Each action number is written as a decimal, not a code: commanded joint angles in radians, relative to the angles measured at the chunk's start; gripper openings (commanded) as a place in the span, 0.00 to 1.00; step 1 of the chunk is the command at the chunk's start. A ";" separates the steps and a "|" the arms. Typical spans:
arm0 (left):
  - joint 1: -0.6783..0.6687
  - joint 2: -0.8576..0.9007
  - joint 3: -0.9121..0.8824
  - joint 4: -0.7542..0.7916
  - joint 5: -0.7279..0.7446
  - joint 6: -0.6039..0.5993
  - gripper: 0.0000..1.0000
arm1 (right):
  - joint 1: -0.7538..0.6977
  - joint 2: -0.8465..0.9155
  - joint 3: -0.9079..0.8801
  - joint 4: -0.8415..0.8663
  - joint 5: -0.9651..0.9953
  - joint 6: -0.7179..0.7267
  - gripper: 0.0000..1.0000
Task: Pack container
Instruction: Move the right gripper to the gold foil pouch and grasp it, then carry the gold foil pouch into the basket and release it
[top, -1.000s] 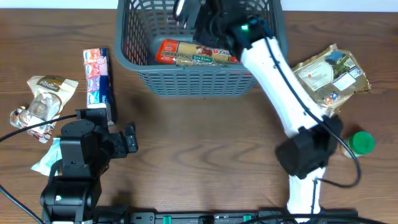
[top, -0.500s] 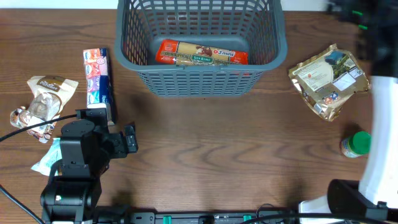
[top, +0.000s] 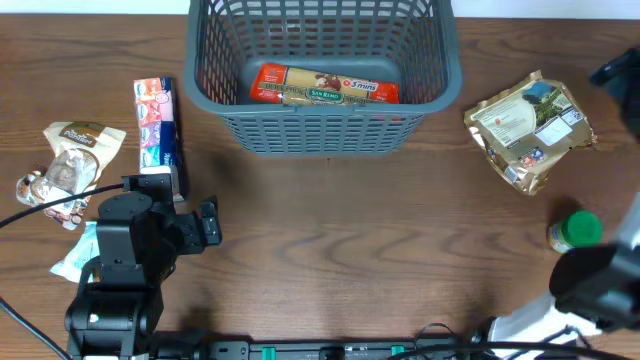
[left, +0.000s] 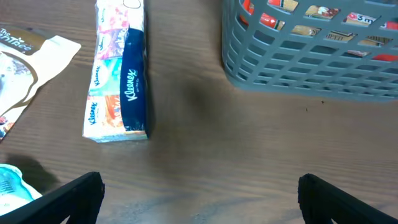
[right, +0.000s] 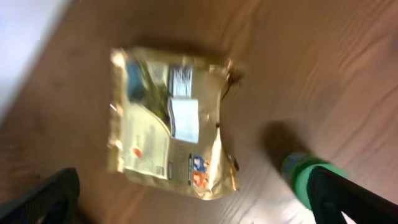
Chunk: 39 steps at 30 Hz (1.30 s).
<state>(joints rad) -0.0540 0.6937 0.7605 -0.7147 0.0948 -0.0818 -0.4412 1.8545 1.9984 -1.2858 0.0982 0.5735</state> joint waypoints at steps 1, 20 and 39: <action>0.005 -0.003 0.023 -0.003 0.000 -0.006 0.98 | 0.002 0.095 -0.069 0.035 -0.076 -0.024 0.99; 0.005 -0.003 0.023 -0.003 -0.001 -0.005 0.99 | 0.010 0.461 -0.147 0.220 -0.155 -0.138 0.99; 0.005 -0.003 0.023 -0.003 -0.001 -0.005 0.98 | 0.042 0.482 -0.140 0.212 -0.159 -0.217 0.01</action>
<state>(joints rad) -0.0540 0.6937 0.7605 -0.7151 0.0948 -0.0818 -0.4259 2.2707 1.8980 -1.0512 -0.1062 0.3847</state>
